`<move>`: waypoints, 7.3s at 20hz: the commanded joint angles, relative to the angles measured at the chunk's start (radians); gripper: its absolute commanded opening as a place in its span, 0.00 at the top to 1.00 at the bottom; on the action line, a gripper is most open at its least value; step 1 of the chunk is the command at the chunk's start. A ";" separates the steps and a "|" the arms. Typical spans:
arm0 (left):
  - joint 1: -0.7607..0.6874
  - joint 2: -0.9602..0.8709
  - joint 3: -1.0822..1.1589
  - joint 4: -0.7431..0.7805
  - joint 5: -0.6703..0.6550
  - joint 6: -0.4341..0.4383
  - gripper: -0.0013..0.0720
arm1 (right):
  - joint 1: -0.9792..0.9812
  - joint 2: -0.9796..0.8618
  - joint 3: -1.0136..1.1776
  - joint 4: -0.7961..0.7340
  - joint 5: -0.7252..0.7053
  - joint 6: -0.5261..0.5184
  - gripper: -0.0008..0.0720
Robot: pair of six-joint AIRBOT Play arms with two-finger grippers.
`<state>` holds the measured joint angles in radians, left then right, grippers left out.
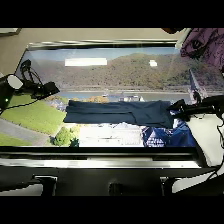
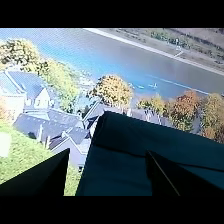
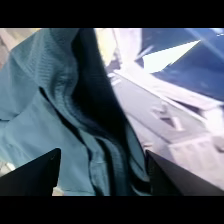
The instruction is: Fold the clothes and pants, and hang the long-sleeved shirts on hangers.
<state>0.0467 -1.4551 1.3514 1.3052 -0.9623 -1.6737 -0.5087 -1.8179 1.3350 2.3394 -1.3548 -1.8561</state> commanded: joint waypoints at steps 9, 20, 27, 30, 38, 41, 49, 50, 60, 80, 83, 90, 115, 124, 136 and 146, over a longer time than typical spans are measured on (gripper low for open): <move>-0.121 -0.035 0.000 -0.117 0.068 -0.003 0.76 | 0.151 0.161 0.010 -0.074 0.053 0.098 0.95; -0.568 -0.349 0.060 -0.606 0.390 -0.003 0.96 | 0.151 0.380 0.262 -0.280 -0.153 0.343 0.95; -0.803 -0.611 0.356 -0.803 0.431 -0.010 0.96 | 0.151 0.380 0.386 -0.337 -0.259 0.435 0.95; -0.864 -0.710 0.482 -0.812 0.432 -0.087 0.96 | 0.151 0.380 0.390 -0.336 -0.278 0.463 0.95; -0.910 -0.814 0.641 -0.812 0.412 -0.190 0.96 | 0.151 0.392 0.404 -0.335 -0.264 0.508 0.95; -0.839 -0.771 0.645 -0.748 0.285 -0.190 0.97 | 0.152 0.392 0.419 -0.306 -0.251 0.545 0.95; -0.509 -0.383 0.645 0.185 -0.401 -0.272 0.96 | 0.404 0.391 0.419 -0.262 -0.145 0.727 0.95; -0.465 -0.336 0.645 0.236 -0.463 -0.233 0.96 | 0.455 0.391 0.419 -0.275 -0.116 0.753 0.95; -0.099 -0.068 0.645 0.266 -0.617 -0.158 0.96 | 0.860 0.219 0.419 -0.373 0.095 0.953 0.95; -0.067 -0.067 0.621 0.266 -0.627 -0.167 0.96 | 1.048 -0.012 0.419 -0.264 0.352 1.002 0.71; -0.067 -0.067 0.621 0.266 -0.627 -0.167 0.96 | 1.083 -0.014 0.420 -0.238 0.386 0.961 0.42; -0.067 -0.067 0.621 0.266 -0.627 -0.166 0.96 | 0.868 0.108 0.465 -0.207 0.163 0.697 0.32; -0.067 -0.068 0.621 0.266 -0.626 -0.170 0.96 | 0.401 -0.069 0.048 0.129 0.125 0.028 0.48; -0.067 -0.068 0.621 0.266 -0.627 -0.169 0.96 | 0.405 0.014 0.274 -0.047 0.114 0.179 0.95; -0.068 -0.068 0.621 0.266 -0.627 -0.170 0.96 | 0.106 0.091 0.584 -0.154 0.044 0.481 0.96; -0.121 -0.067 0.621 0.266 -0.628 -0.170 0.96 | -0.114 0.250 0.585 -0.362 0.020 0.695 0.96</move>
<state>-0.0593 -1.5219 1.9728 1.5707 -1.5902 -1.8435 -0.5797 -1.6085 1.9182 2.0529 -1.3205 -1.2392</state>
